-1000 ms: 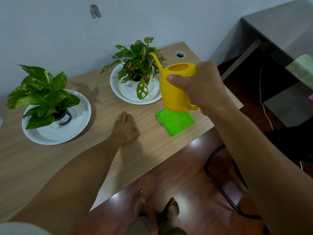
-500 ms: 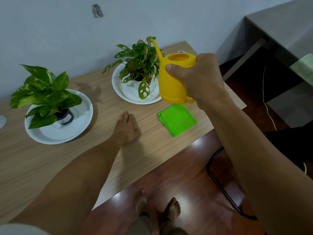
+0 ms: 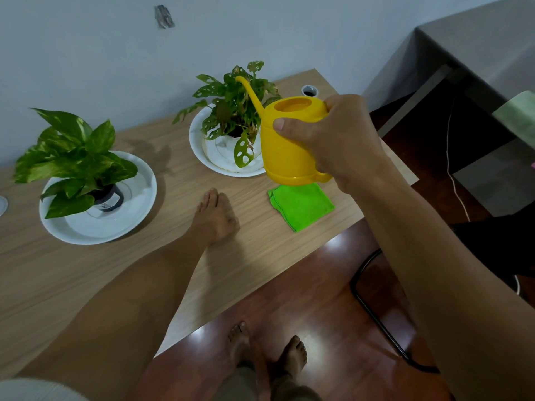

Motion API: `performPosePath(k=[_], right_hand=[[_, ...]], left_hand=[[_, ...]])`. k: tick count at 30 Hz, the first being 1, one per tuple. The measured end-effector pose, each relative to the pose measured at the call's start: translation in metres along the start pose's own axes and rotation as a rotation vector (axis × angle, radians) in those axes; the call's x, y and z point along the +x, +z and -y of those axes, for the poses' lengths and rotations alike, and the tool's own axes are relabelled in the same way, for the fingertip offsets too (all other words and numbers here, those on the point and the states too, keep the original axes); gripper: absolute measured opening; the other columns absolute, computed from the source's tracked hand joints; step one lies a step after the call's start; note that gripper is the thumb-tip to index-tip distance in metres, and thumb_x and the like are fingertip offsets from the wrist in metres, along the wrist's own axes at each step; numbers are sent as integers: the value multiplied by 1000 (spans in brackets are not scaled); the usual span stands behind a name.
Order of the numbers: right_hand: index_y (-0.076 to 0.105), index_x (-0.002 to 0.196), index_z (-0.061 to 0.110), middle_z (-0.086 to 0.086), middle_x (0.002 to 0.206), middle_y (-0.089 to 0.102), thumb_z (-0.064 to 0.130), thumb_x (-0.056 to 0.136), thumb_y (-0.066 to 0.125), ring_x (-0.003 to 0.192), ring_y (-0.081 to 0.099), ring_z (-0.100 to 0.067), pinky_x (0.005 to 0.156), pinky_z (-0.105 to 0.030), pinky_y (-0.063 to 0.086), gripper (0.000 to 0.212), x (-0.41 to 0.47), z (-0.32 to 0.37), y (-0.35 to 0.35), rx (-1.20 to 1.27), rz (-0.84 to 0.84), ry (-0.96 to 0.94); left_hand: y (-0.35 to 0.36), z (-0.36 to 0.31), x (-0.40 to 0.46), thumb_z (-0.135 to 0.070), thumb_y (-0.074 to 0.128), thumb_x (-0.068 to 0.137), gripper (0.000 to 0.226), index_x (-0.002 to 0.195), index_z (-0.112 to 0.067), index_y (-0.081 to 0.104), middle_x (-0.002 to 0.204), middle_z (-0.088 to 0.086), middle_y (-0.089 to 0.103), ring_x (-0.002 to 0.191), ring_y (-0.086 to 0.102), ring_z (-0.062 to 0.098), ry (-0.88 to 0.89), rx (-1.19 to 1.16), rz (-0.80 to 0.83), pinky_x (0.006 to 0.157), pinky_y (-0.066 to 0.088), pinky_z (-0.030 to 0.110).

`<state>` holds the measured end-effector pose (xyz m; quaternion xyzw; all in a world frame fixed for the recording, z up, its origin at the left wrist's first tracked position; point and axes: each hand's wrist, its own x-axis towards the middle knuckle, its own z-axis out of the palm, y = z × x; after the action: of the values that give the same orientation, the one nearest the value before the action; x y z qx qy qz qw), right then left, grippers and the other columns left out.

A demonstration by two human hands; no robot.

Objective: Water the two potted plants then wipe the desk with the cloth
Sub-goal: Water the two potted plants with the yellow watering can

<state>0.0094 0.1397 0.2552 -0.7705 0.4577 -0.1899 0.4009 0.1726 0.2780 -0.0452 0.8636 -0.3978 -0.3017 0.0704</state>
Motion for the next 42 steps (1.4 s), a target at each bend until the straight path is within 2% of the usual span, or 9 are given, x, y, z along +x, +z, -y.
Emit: performPosePath(k=[4,7,12,19,23,27,29,33,42], right_hand=[[64,120,10,-4,107,69,56,73,88,87,65,-13,67,-33,53,70,-6,-3,-6,-42,23,34],[66,118,11,-4,106,70,55,73,89,86,66,-16,70,-36,55,67,-7,-5,-10,-63,13,51],[63,122,12,-5,112,68,58,71,89,97,66,-22,62,-29,46,73,-5,-10,-13,-48,-19,66],[64,121,12,-5,112,68,55,74,88,99,66,-21,63,-29,46,69,1,-9,-8,-7,-62,50],[64,128,10,-5,116,69,56,71,89,104,68,-22,80,-40,58,78,7,-7,0,19,-79,31],[58,140,6,-10,130,67,61,67,87,117,66,-28,92,-44,58,96,10,-2,7,20,-83,-8],[59,138,4,-11,129,68,63,67,86,116,66,-28,86,-39,55,97,10,0,10,27,-79,-16],[64,124,9,-7,114,69,63,68,87,101,68,-25,73,-33,51,82,9,4,13,19,-65,-17],[59,129,10,-4,112,67,60,71,88,95,65,-19,58,-26,43,82,0,4,8,-11,-7,-31]], left_hand=[[1,-1,0,-49,51,98,90,162,-8,3,170,16,-9,158,-9,33,-1,1,-10,128,5,49],[1,-1,0,-49,51,98,90,162,-9,3,170,15,-10,158,-9,33,-4,3,-4,128,5,49],[1,-1,1,-48,51,98,89,162,-10,4,170,15,-10,158,-8,32,-7,5,-5,128,6,49],[1,-1,1,-47,51,98,88,162,-11,4,171,14,-10,158,-9,32,-6,1,-1,128,6,49],[0,0,0,-47,51,98,87,162,-11,5,171,14,-9,158,-8,32,6,6,-8,128,7,48],[-1,1,0,-47,52,98,88,162,-11,5,171,14,-9,158,-8,32,16,11,-5,129,8,48],[-1,2,0,-48,53,97,90,162,-10,4,171,15,-9,158,-9,32,18,9,-7,129,7,48],[1,3,0,-49,52,97,90,163,-9,4,170,16,-9,158,-8,33,25,2,-15,128,7,48],[0,3,0,-49,50,99,90,163,-10,1,170,15,-11,158,-10,32,14,18,4,128,6,47]])
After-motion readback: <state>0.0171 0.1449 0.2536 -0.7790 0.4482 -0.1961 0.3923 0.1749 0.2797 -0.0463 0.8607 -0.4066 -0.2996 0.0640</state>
